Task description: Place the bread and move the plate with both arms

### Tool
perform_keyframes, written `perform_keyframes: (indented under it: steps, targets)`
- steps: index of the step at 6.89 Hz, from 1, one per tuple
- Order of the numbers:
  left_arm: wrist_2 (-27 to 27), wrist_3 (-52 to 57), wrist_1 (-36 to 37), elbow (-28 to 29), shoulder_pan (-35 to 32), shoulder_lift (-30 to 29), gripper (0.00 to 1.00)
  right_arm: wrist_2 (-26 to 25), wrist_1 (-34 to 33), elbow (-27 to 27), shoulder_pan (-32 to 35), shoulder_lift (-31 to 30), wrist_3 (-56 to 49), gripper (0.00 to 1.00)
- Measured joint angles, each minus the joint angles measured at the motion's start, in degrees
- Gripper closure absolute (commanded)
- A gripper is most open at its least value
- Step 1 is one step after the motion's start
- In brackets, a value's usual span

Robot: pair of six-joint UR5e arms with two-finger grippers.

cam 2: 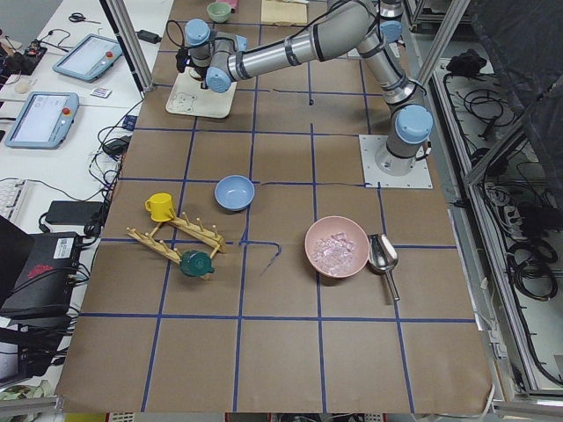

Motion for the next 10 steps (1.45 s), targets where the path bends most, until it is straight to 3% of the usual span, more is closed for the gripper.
perform_keyframes:
  steps: [1,2,6,8,10]
  targets:
    - [-0.5,0.3,0.2,1.9,0.0,-1.8,0.2,0.0,0.0,0.0,0.0,0.0,0.0,0.0]
    - [-1.7,0.2,0.3,2.7,0.2,-2.8,0.0,0.0,0.1,0.0,0.0,0.0,0.1,0.0]
    - [-2.6,-0.2,-2.4,2.6,1.9,0.2,0.0,0.0,0.0,0.0,0.0,0.0,0.1,0.0]
    - [0.3,-0.1,-12.5,2.3,4.7,6.4,0.0,0.0,0.1,0.0,0.0,0.0,0.1,0.0]
    - [9.3,0.7,-26.9,2.2,6.5,14.6,0.0,0.0,0.0,0.0,0.1,0.0,0.1,0.0]
